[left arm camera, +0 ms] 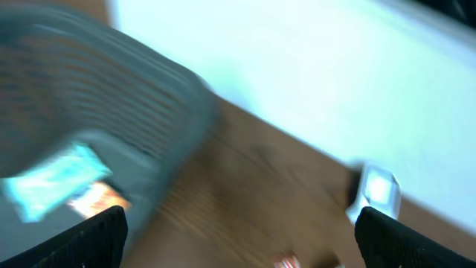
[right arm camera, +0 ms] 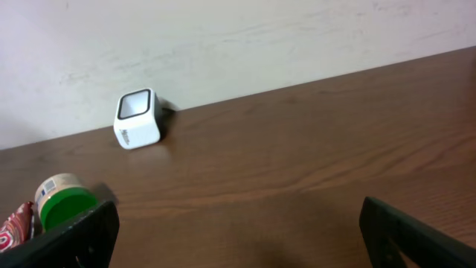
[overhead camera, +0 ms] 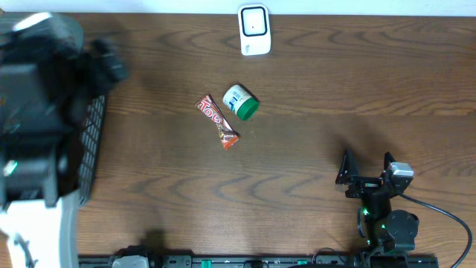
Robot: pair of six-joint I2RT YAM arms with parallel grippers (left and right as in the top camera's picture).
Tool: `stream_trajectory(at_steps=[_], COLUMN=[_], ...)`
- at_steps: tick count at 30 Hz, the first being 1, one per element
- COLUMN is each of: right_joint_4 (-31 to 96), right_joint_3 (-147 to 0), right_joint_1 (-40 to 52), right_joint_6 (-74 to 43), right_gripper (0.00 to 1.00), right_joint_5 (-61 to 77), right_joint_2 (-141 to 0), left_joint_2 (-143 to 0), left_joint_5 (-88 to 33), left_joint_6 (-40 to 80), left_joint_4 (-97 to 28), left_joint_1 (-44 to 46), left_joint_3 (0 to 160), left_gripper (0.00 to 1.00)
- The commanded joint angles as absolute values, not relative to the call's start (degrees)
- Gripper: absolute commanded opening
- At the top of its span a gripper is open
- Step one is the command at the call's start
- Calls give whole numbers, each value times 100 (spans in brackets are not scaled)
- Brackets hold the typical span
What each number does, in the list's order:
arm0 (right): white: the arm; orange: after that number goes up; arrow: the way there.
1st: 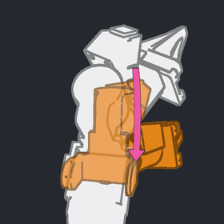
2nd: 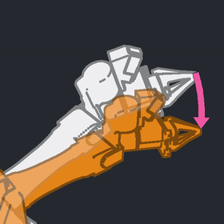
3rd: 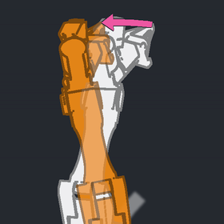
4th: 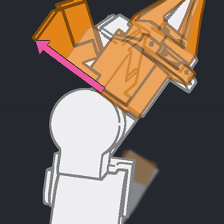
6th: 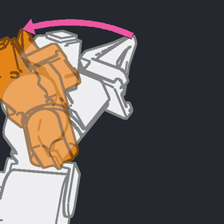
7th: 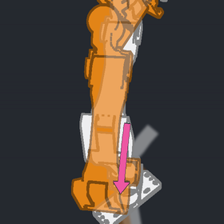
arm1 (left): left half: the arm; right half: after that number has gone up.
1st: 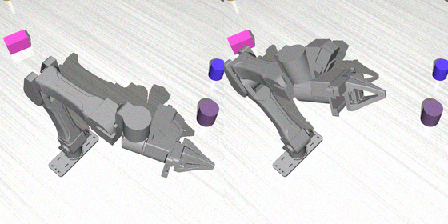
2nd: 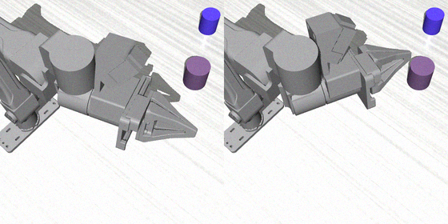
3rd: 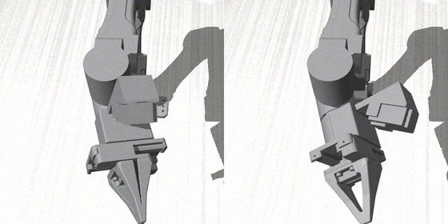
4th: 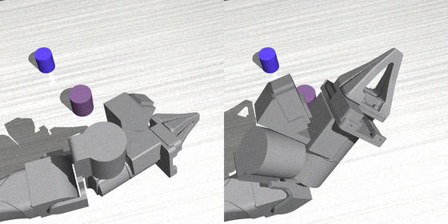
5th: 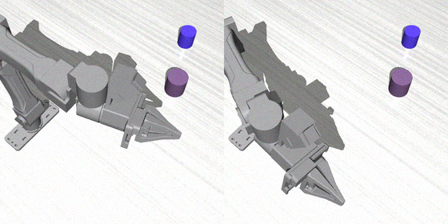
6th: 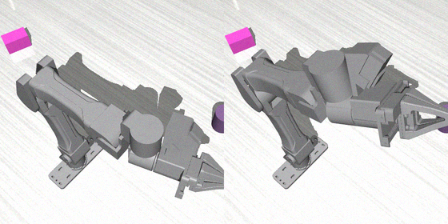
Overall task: Scan the item barcode
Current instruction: 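Move the left gripper back into the basket toward the Kleenex pack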
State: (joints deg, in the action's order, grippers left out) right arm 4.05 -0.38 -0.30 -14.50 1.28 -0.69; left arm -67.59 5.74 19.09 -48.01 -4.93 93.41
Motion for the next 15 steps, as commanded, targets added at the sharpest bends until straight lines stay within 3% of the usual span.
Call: stream_trajectory(at_steps=[1, 15], right_joint_4=[427, 427], right_joint_3=[-32, -32], right_joint_1=[84, 84], right_joint_6=[-1496, -1496], right_gripper=[99, 99], right_joint_5=[95, 95], right_joint_2=[-38, -38], left_joint_2=[-6512, -6849], left_joint_5=[755, 755], left_joint_6=[1756, 1162], left_joint_4=[-4801, -4624], left_joint_1=[-1105, -2412], left_joint_3=[9391, 9389], left_gripper=[98, 98])
